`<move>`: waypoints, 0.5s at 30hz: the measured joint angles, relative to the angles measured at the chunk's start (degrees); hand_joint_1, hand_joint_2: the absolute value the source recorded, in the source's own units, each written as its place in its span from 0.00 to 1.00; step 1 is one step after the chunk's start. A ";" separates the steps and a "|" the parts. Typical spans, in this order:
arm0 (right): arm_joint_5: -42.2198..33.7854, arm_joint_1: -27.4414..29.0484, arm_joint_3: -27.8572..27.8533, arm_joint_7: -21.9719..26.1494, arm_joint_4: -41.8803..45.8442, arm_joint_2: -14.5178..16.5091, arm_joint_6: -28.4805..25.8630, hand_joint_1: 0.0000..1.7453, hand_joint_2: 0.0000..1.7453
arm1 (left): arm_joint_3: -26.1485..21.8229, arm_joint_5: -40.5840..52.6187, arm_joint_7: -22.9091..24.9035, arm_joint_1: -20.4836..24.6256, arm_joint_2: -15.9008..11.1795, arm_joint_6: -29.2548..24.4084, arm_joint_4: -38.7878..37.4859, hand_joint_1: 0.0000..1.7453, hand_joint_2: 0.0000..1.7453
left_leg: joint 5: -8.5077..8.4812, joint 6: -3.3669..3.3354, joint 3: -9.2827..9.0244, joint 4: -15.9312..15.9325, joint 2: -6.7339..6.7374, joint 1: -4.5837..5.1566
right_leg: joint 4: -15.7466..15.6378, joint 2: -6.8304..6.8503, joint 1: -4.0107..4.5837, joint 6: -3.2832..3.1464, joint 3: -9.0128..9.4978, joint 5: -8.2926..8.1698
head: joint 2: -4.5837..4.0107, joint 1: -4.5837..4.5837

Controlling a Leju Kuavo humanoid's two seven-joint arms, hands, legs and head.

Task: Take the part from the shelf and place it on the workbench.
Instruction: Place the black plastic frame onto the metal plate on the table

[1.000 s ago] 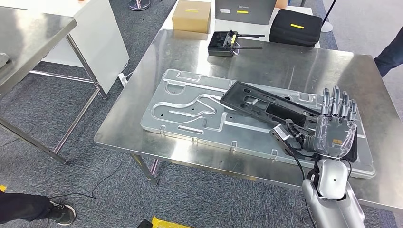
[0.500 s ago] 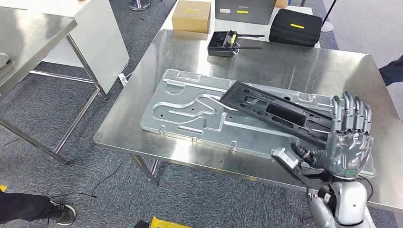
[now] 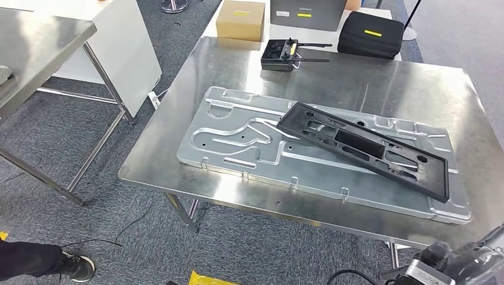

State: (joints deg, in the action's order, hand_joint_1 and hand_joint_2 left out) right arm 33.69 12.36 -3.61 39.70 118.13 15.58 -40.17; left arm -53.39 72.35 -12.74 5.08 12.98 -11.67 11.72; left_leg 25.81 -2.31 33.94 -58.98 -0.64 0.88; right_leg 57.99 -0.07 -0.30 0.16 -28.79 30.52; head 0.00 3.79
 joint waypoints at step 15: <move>-5.36 7.23 -1.92 0.08 0.08 3.02 0.02 0.00 0.25 | -2.16 -1.26 0.22 -0.25 0.17 0.62 0.00 0.00 0.00 | -1.88 1.27 1.01 0.05 0.14 -0.89 | 0.90 -0.30 -0.55 0.49 -0.05 -0.12 | 0.00 0.02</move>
State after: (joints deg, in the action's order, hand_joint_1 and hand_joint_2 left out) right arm 28.33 19.59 -5.53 39.78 118.21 18.60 -40.15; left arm -55.55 71.09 -12.52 4.82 13.16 -11.05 11.72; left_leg 23.93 -1.04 34.95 -58.93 -0.50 -0.02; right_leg 58.89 -0.37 -0.85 0.64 -28.84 30.40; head 0.00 3.81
